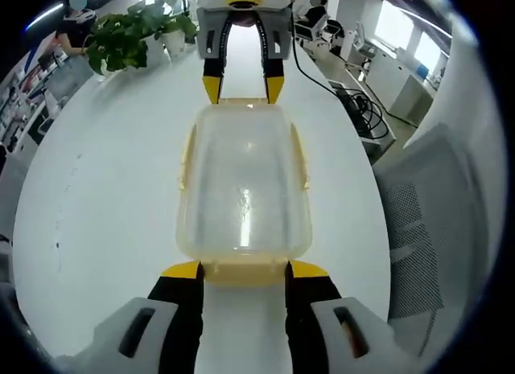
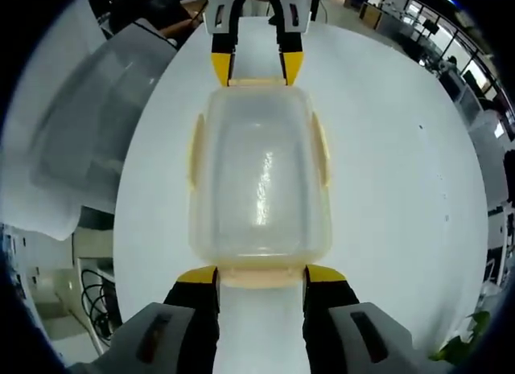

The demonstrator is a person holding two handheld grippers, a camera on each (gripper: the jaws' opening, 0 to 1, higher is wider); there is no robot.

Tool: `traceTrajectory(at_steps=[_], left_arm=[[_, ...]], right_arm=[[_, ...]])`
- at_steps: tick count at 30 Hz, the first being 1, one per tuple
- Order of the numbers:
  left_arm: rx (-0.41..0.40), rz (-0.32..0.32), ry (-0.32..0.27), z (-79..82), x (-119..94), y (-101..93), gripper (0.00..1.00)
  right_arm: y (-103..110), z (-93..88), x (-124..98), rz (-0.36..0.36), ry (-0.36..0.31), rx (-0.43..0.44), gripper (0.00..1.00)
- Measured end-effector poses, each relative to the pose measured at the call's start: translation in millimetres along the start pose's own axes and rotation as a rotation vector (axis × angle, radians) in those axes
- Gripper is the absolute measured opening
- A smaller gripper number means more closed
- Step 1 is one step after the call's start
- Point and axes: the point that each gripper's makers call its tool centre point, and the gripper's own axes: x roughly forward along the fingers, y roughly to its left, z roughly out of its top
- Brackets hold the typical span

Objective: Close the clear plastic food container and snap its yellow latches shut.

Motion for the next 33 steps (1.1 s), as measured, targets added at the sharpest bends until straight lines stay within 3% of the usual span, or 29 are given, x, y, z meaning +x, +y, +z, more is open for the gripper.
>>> traceTrajectory(at_steps=[6, 13, 18, 22, 25, 27, 29, 31, 33], left_arm=[[0.0, -0.014, -0.014, 0.0, -1.7, -3.9, 0.48], [0.005, 0.009, -0.004, -1.2, -10.2, -3.9, 0.46], [-0.086, 0.012, -0.043, 4.6, -19.8, -6.2, 0.46], [-0.142, 0.054, -0.045, 2.5, -24.5, -1.8, 0.44], [-0.256, 0.061, -0.109, 9.2, -26.2, -0.9, 0.44], [-0.299, 0.064, -0.096, 6.1, -26.9, -2.8, 0.43], [-0.375, 0.078, -0.124, 9.1, -28.1, -1.5, 0.43], [-0.442, 0.088, -0.16, 12.8, -28.7, 0.3, 0.43], [-0.498, 0.099, -0.171, 14.7, -30.0, 0.1, 0.44]], right_arm=[[2.8, -1.6, 0.1, 0.012, -0.006, 0.033, 0.43], [5.9, -0.5, -7.6, -0.002, 0.003, 0.003, 0.45], [3.5, -3.1, -20.3, -0.041, 0.0, 0.056, 0.44], [1.2, 1.8, -25.2, -0.068, -0.062, 0.213, 0.43], [4.5, 7.6, -28.3, -0.044, -0.106, 0.321, 0.43], [-6.0, 3.6, -34.1, -0.106, -0.094, 0.369, 0.41], [-1.1, 4.4, -36.3, -0.075, -0.1, 0.488, 0.39], [-7.0, 8.6, -37.5, -0.115, -0.137, 0.555, 0.39], [-4.8, 9.2, -35.6, -0.11, -0.142, 0.636, 0.39]])
